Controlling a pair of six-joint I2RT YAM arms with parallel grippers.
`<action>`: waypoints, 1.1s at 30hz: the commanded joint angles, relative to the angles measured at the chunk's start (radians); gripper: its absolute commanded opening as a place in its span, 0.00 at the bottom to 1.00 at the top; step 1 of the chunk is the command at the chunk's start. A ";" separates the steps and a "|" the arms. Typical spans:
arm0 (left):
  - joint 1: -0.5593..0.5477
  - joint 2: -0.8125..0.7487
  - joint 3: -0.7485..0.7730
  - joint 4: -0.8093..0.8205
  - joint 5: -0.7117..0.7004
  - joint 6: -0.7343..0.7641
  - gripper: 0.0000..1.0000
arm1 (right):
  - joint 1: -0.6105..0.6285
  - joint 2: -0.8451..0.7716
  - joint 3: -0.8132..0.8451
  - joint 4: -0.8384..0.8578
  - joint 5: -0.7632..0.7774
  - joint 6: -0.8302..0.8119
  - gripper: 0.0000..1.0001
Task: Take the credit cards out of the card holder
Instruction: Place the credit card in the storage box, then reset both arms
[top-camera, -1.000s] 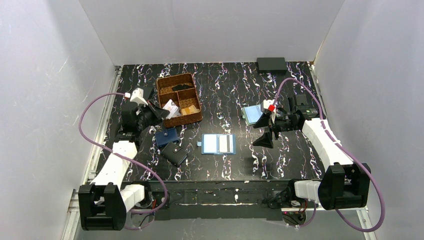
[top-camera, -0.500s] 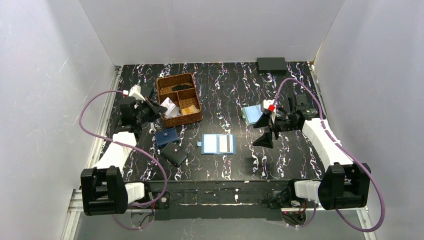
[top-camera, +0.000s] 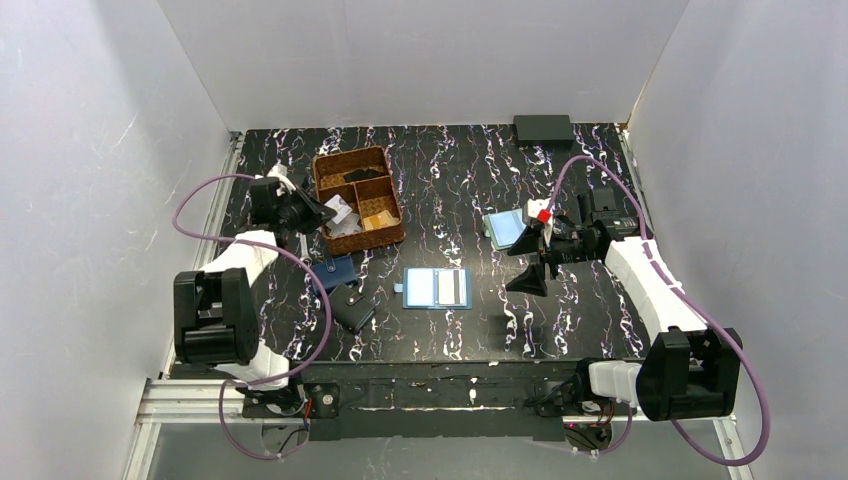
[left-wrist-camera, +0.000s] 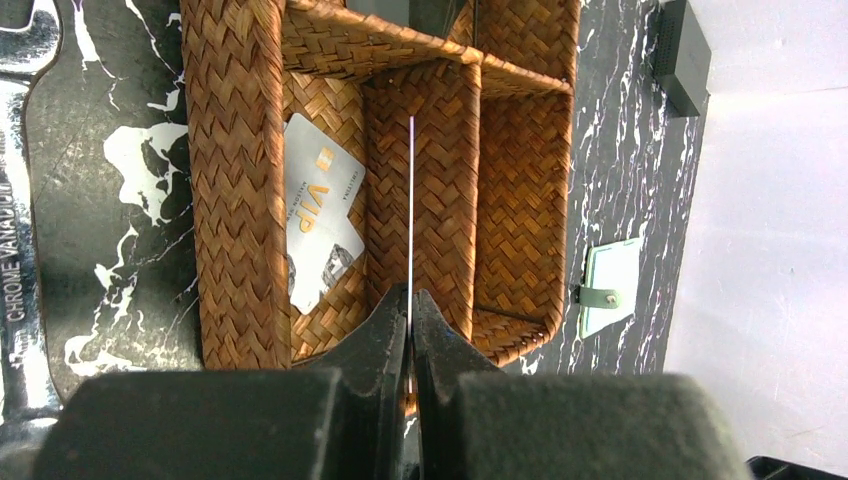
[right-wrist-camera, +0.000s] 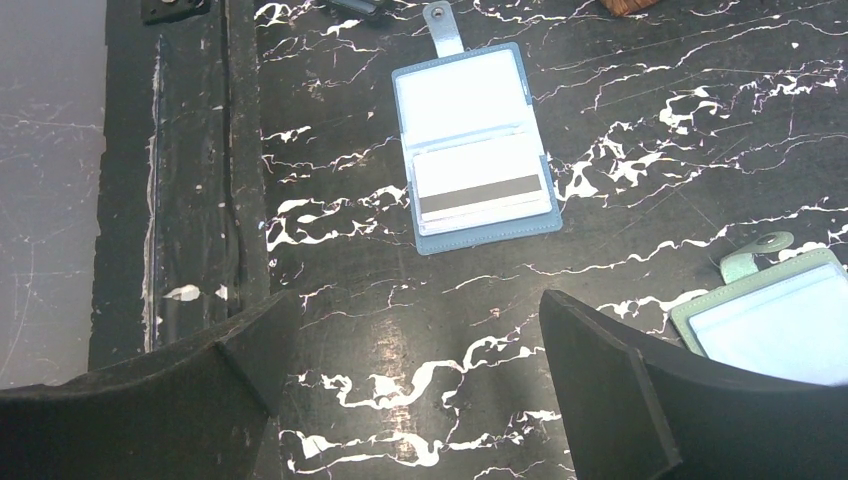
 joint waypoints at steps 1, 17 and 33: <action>0.005 0.048 0.075 0.000 0.010 -0.012 0.00 | -0.006 -0.025 0.025 0.006 -0.035 -0.003 0.98; 0.005 -0.167 0.196 -0.319 -0.185 0.165 0.46 | -0.016 -0.024 0.026 0.005 -0.035 -0.004 0.98; 0.024 -0.812 -0.089 -0.598 0.202 0.170 0.98 | -0.051 0.005 0.026 0.024 0.020 0.014 0.98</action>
